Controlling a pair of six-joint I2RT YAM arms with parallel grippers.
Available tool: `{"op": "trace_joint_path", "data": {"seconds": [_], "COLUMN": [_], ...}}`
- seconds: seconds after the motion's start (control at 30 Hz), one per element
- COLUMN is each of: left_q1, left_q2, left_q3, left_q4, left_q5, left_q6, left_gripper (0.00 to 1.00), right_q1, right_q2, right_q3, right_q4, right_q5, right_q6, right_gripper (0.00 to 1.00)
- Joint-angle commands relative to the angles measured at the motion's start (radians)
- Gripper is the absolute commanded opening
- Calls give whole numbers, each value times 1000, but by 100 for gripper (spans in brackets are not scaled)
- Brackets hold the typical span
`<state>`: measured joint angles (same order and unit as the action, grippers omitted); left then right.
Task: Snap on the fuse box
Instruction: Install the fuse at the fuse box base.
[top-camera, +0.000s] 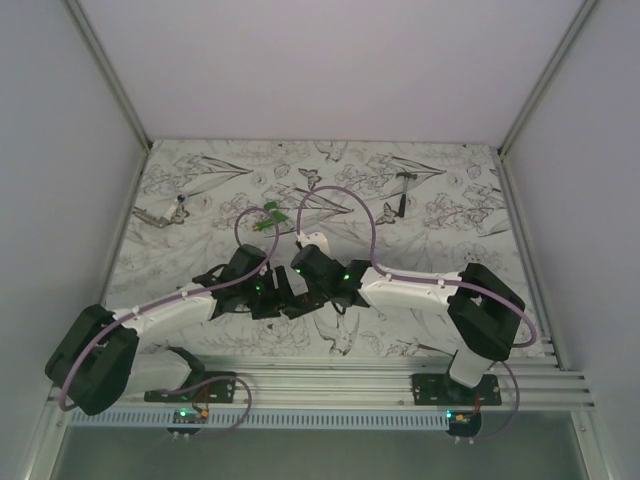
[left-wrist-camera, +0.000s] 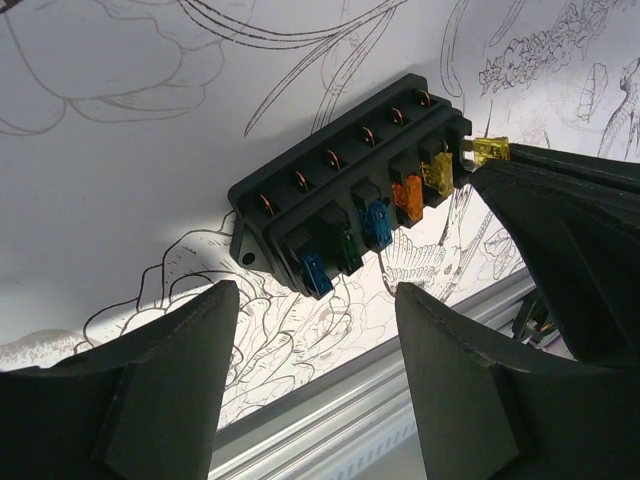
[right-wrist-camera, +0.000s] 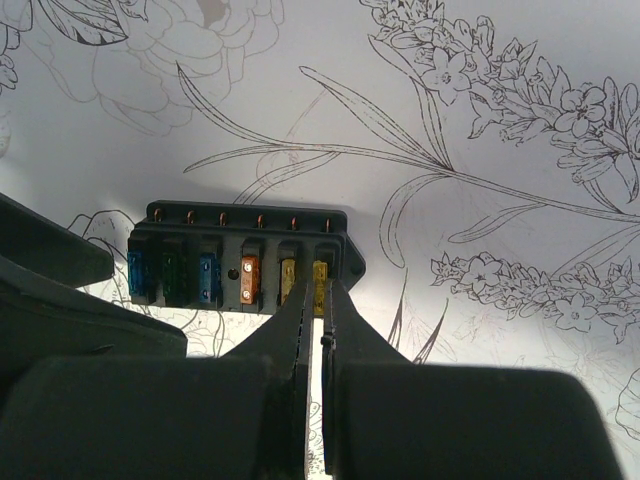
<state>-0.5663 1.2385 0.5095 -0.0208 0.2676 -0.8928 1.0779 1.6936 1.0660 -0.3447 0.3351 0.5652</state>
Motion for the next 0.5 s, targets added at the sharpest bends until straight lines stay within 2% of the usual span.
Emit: {"op": "trace_joint_path", "data": {"seconds": [0.0, 0.47], "left_q1": [8, 8], "left_q2": [10, 22], "left_q3": [15, 20], "left_q4": [7, 11], "left_q5": [10, 15], "left_q6": [-12, -15], "left_gripper": [66, 66], "right_q1": [11, 11], "right_q2": [-9, 17], "right_q3": [2, -1], "right_q4": [27, 21], "right_q5": [33, 47], "right_q6": [22, 26], "right_gripper": [0, 0]}}
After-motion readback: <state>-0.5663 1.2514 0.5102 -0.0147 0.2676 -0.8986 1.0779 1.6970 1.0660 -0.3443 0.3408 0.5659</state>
